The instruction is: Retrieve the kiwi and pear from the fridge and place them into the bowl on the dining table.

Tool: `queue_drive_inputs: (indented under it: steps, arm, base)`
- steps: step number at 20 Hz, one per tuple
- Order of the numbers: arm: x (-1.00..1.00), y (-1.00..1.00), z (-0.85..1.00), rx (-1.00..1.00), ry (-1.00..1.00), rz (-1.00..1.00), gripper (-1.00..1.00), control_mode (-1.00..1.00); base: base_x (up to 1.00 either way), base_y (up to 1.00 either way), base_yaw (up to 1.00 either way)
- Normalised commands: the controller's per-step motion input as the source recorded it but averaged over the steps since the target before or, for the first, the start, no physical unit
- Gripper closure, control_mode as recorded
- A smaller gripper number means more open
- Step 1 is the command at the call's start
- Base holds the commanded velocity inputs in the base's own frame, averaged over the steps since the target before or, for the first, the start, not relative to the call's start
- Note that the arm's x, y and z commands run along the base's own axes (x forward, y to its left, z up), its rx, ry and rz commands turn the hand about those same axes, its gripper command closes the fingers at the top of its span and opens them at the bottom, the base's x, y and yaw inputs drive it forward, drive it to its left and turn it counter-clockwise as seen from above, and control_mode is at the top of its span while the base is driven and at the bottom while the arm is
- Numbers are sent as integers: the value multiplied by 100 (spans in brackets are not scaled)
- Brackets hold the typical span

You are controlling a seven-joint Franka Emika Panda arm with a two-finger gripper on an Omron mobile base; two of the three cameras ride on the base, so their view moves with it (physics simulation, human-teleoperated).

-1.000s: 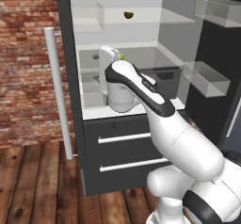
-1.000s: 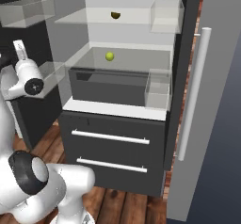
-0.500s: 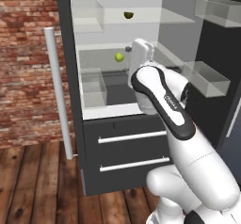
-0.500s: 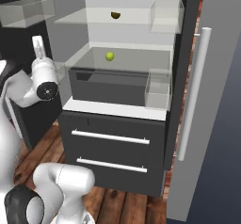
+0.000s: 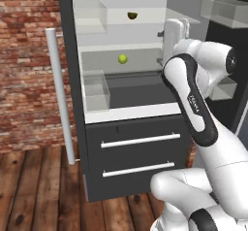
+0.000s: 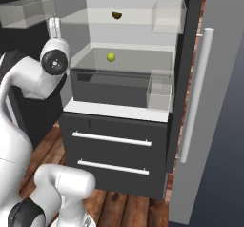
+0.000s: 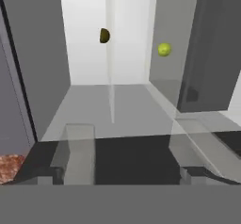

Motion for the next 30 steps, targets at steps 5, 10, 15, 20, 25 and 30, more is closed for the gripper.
queue_drive_inputs:
  steps: [5,10,15,20,25,30]
  arm:
    - [-12,-52,10,-44,41,-4,-100,-100]
    - [-17,-52,-12,-56,25,0,-100,-100]
    - [-23,-46,-55,-57,6,3,-100,-100]
    - [-46,-46,-63,-48,0,15,-100,-100]
    - [-87,-15,-29,-17,-7,23,-100,-100]
    - [-86,4,-2,-2,-6,38,-100,-100]
  base:
    - [0,0,0]
    - [0,0,0]
    - [0,0,0]
    - [0,0,0]
    - [0,0,0]
    - [0,0,0]
